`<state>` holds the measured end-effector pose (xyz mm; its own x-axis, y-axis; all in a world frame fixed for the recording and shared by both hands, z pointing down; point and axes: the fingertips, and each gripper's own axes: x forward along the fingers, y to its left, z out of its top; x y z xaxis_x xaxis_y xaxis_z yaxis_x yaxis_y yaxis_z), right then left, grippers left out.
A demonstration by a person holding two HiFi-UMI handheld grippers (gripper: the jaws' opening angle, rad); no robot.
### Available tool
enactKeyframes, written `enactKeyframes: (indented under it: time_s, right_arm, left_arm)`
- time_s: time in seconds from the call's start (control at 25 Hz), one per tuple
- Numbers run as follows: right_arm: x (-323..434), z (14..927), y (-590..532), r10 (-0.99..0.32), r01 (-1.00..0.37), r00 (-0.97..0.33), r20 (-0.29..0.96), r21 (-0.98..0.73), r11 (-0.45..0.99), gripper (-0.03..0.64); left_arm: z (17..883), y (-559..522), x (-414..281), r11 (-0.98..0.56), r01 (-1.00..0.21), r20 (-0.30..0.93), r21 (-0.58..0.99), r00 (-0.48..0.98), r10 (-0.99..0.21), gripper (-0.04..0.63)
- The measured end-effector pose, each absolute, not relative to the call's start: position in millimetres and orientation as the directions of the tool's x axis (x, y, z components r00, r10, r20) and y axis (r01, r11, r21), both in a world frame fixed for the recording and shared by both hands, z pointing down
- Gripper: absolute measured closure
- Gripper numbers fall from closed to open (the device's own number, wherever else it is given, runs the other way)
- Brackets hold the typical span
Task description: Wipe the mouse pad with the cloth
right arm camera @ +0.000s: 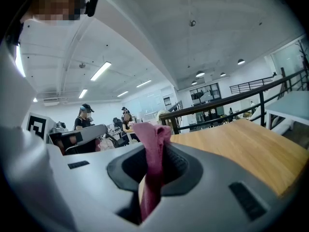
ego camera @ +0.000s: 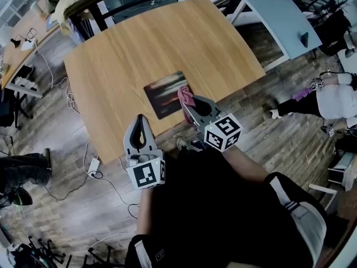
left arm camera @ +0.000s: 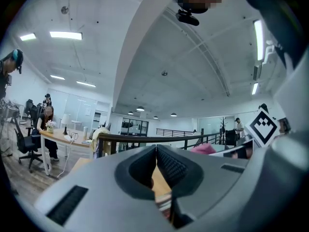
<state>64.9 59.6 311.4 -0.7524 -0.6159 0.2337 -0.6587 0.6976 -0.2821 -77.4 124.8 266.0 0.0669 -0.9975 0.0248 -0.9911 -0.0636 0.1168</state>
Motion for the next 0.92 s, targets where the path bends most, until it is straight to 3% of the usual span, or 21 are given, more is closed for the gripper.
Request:
enactKeyframes:
  time_s: [0.92]
  right_arm:
    - [59,314,51,-0.614,-0.662,-0.749,0.247,-0.286,0.692,0.555]
  left_arm:
    - [263,117,-86,-0.069,-0.990,0.022,0.122,0.072,-0.997,0.572]
